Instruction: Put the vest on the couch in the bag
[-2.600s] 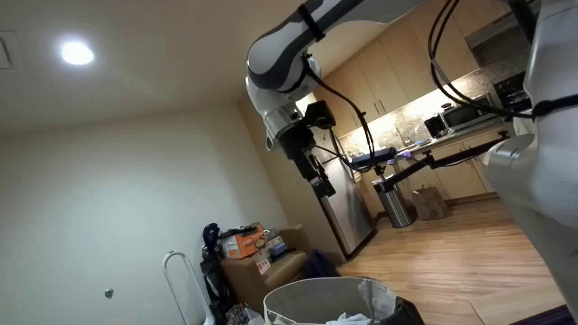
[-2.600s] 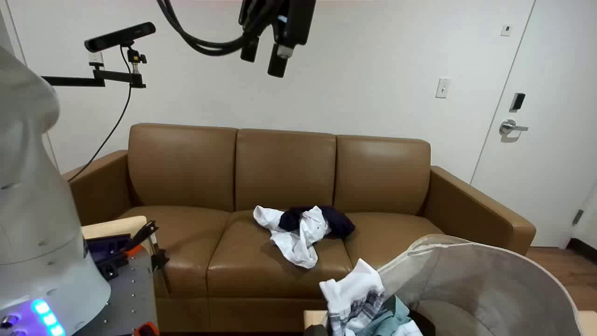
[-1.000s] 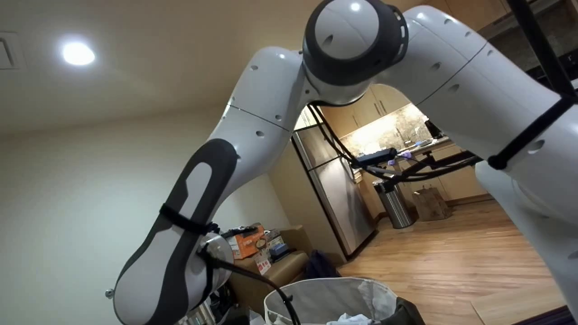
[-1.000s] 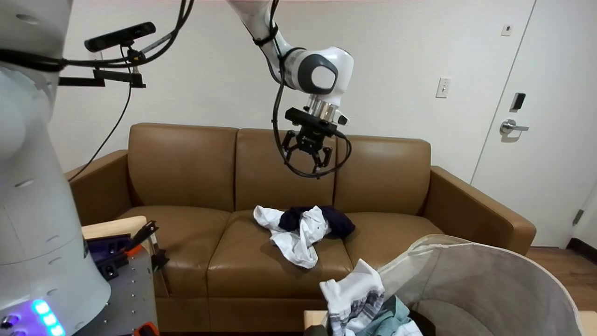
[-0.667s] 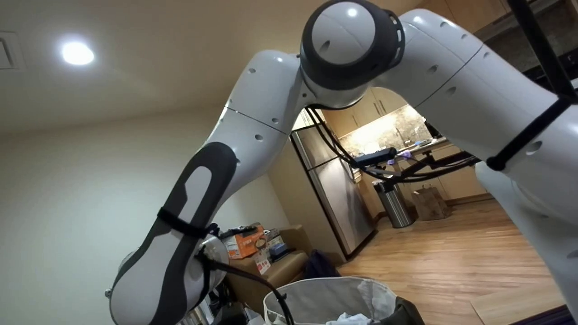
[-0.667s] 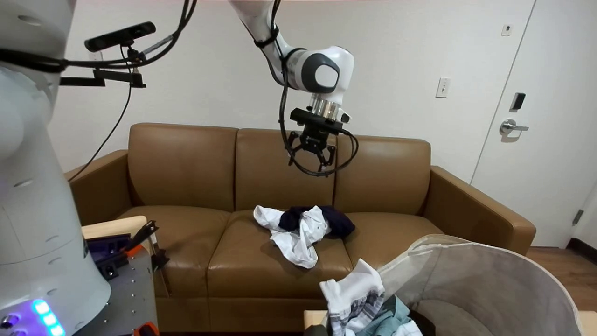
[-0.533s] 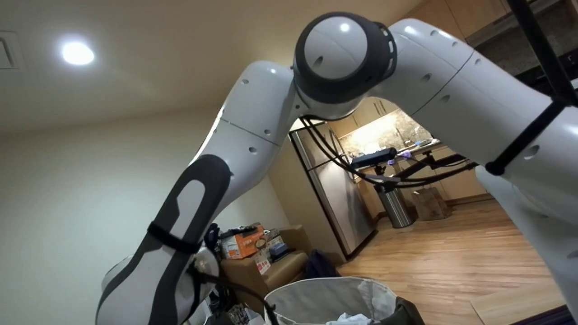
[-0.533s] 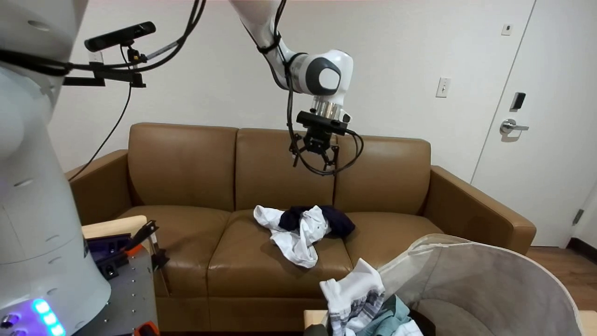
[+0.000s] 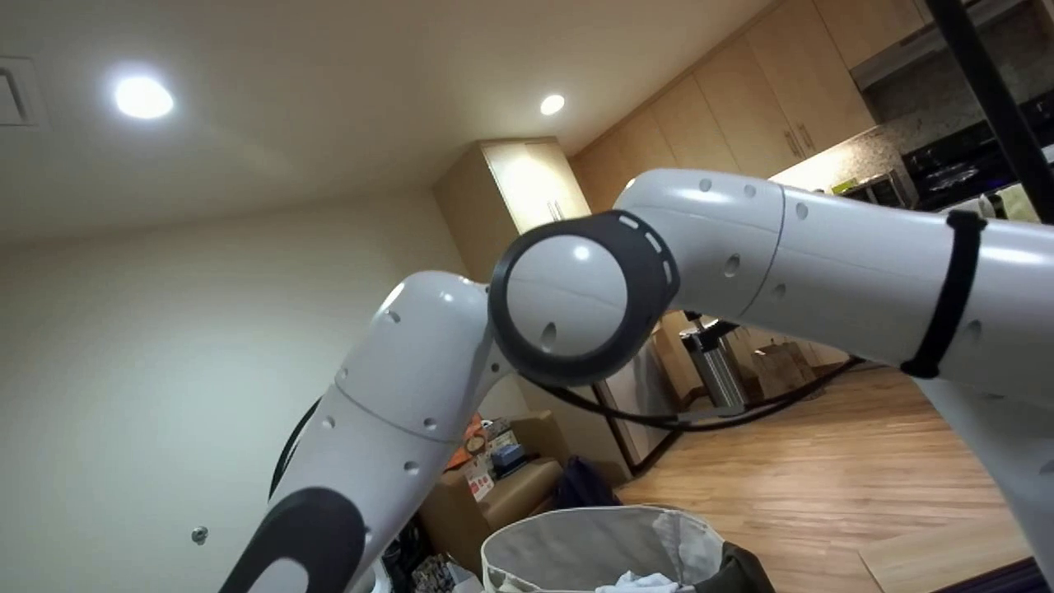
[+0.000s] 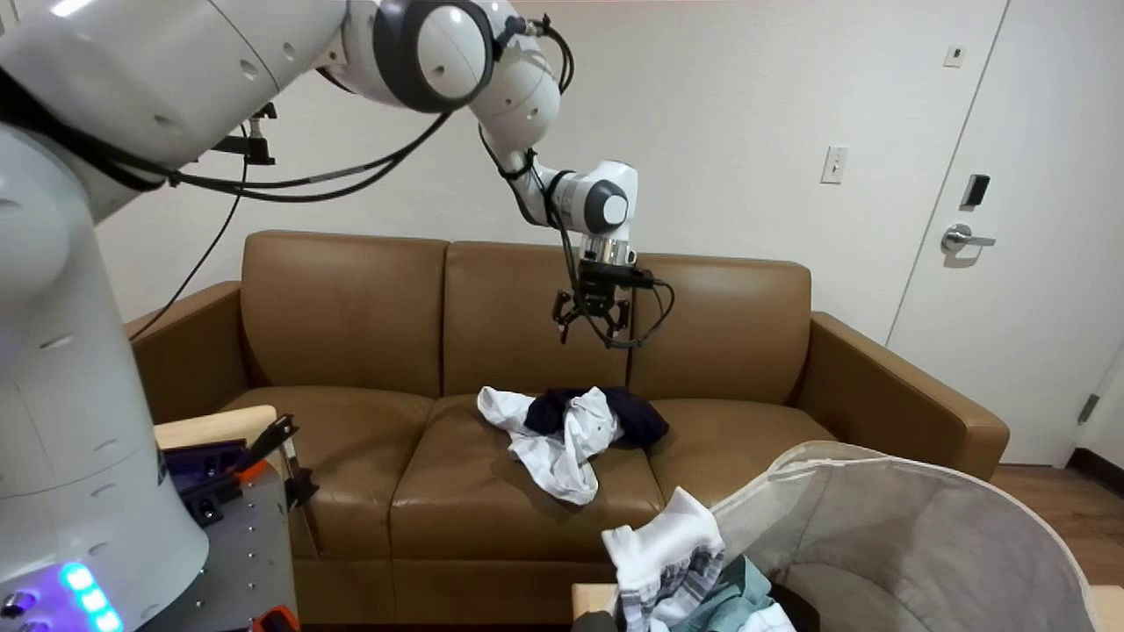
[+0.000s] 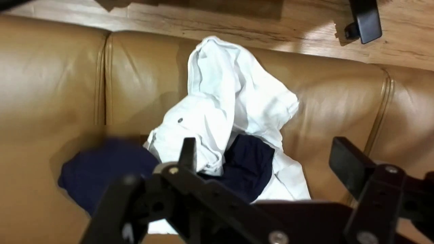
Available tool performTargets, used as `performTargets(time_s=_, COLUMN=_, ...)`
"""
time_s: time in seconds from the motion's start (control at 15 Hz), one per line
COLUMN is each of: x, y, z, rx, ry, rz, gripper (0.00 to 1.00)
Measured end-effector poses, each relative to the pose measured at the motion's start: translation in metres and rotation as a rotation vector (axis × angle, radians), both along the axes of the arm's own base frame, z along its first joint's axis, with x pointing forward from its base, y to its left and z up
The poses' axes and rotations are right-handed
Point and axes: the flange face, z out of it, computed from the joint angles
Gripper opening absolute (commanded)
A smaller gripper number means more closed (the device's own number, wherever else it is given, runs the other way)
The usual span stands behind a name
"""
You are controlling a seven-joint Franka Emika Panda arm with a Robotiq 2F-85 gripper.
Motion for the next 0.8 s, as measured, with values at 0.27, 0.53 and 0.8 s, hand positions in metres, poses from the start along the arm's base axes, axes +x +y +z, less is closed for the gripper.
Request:
performTargets(time_s=0.27, x=0.018, y=0.041, z=-0.017, rx=0.041, ry=-0.034, rz=0.145, gripper=1.00)
performTargets(time_s=0.53, x=0.023, y=0.039, z=-0.018, rx=0.051, ry=-0.049, rz=0.167, gripper=1.00)
performTargets(time_s=0.8, x=0.015, y=0.067, z=-0.059, rx=0.104, ry=-0.041, rz=0.341, gripper=1.00)
